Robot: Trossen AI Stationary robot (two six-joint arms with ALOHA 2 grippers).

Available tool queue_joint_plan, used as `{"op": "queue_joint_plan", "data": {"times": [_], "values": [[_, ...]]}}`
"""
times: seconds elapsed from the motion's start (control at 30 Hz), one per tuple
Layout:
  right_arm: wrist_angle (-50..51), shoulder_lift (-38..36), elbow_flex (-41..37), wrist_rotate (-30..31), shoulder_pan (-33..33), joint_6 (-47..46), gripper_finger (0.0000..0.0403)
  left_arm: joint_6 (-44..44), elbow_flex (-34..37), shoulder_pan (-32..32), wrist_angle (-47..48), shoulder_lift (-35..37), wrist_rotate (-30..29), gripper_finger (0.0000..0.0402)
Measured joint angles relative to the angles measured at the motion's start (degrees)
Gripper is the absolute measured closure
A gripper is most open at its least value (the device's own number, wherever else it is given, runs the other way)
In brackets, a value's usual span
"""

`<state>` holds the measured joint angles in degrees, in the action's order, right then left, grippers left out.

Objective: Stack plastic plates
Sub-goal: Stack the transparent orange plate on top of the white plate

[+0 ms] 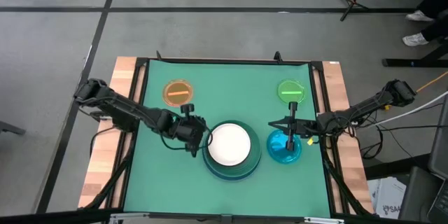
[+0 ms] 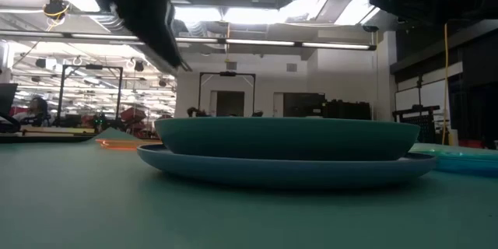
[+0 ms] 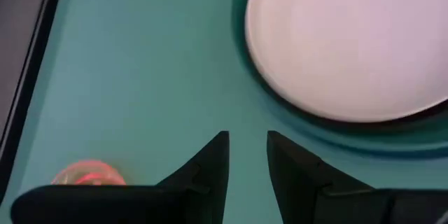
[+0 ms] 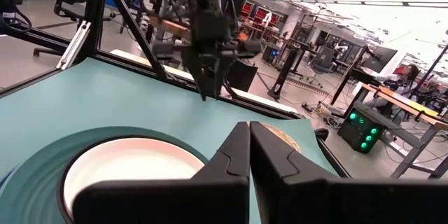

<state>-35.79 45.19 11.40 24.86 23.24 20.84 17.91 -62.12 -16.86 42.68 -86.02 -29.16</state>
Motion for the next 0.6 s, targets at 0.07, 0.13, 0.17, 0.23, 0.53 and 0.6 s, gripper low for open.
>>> {"op": "queue_joint_plan", "data": {"times": [0.07,0.13,0.17,0.23,0.53,0.6], "values": [[0.0,0.0,0.0,0.0,0.0,0.0,0.0402,0.0,1.4,1.3,0.3,0.0,0.2,0.0311],[0.0,0.0,0.0,0.0,0.0,0.0,0.0402,-0.1,2.7,2.8,0.3,0.0,0.3,0.0311],[0.0,0.0,0.0,0.0,0.0,0.0,0.0402,-0.2,3.3,3.5,0.4,0.0,0.3,0.0311],[0.0,0.0,0.0,0.0,0.0,0.0,0.0402,-0.3,4.6,4.9,0.3,0.0,0.3,0.0311],[0.0,0.0,0.0,0.0,0.0,0.0,0.0402,-0.2,11.5,12.7,0.3,0.0,0.3,0.0312],[0.0,0.0,0.0,0.0,0.0,0.0,0.0402,0.1,12.8,14.6,0.0,-0.1,0.3,0.0312]]}}
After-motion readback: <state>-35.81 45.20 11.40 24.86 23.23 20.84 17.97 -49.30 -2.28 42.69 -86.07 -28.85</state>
